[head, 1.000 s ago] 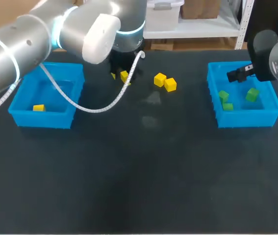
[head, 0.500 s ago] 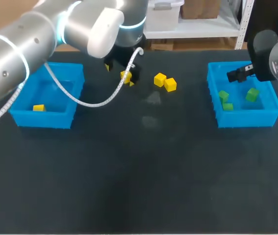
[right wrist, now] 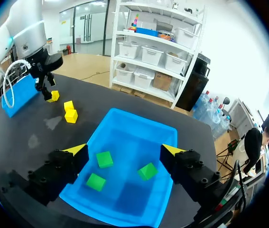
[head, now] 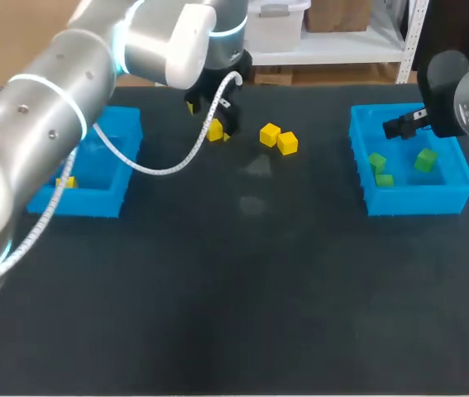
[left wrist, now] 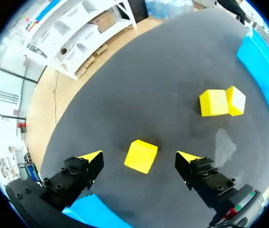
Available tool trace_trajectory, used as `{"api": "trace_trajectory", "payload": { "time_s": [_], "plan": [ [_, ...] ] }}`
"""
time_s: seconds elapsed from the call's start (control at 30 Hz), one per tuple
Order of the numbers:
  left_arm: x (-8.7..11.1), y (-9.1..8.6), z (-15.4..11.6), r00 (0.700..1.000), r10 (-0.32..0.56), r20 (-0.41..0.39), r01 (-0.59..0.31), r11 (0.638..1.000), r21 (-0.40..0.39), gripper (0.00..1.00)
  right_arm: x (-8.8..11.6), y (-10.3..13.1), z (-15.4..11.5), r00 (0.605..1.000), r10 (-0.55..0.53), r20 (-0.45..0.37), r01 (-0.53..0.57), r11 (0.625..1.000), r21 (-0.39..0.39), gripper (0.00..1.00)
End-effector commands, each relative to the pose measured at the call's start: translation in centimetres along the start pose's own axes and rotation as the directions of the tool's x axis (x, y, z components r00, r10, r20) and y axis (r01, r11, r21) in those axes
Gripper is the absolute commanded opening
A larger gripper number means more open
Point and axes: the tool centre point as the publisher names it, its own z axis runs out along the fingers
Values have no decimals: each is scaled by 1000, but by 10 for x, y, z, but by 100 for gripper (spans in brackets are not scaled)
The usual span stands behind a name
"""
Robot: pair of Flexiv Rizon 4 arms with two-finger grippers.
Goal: Put the green cubes in the right bin and the yellow cubes in the left bin.
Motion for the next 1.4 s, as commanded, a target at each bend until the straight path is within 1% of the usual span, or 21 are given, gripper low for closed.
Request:
{"api": "trace_trajectory", "payload": {
  "time_s": [0.03, 0.23, 0.47, 0.63, 0.73, 0.87, 0.97, 1.27, 1.3, 1.33, 1.37, 1.4],
  "plan": [
    [-6, -1, 3, 996, 15, -88, -14, 1000, 11, 100, 1, 0, 1, 1000, 1, 8, -1, 1000, 1, 100],
    [-2, -1, 9, 994, 25, -109, -22, 999, 24, 100, 1, 0, 1, 1000, 1, 8, -1, 1000, 1, 100],
    [-5, 1, 11, 993, 22, -112, -18, 999, 31, 100, 1, 0, 1, 1000, 1, 8, -1, 1000, 1, 100],
    [-7, 3, 15, 996, 9, -91, -1, 996, 85, 100, 1, 0, 1, 1000, 1, 8, -1, 1000, 1, 100],
    [-8, 4, 17, 996, 15, -89, -6, 995, 101, 100, 1, 0, 1, 1000, 1, 8, -1, 1000, 1, 100],
    [-8, 5, 20, 994, 25, -103, -16, 995, 94, 100, 1, 0, 1, 1000, 1, 8, -1, 1000, 1, 100],
    [-9, 5, 23, 992, 54, -116, -45, 996, 74, 100, 1, 0, 1, 1000, 1, 8, -1, 1000, 1, 100],
    [-16, 4, 21, 984, 111, -143, -103, 993, 63, 100, 1, 0, 1, 1000, 1, 8, -1, 1000, 1, 100],
    [-17, 4, 21, 983, 110, -145, -101, 993, 68, 65, 1, 0, 1, 1000, 1, 8, -1, 1000, 1, 100],
    [-17, 4, 21, 983, 110, -145, -101, 993, 69, 40, 1, 0, 1, 1000, 1, 8, -1, 1000, 1, 100],
    [-17, 4, 21, 983, 110, -148, -100, 993, 69, 23, 1, 0, 1, 1000, 1, 8, -1, 1000, 1, 100],
    [-17, 4, 21, 982, 112, -152, -103, 992, 67, 0, 1, 0, 1, 1000, 1, 8, -1, 1000, 1, 100]
  ]
}}
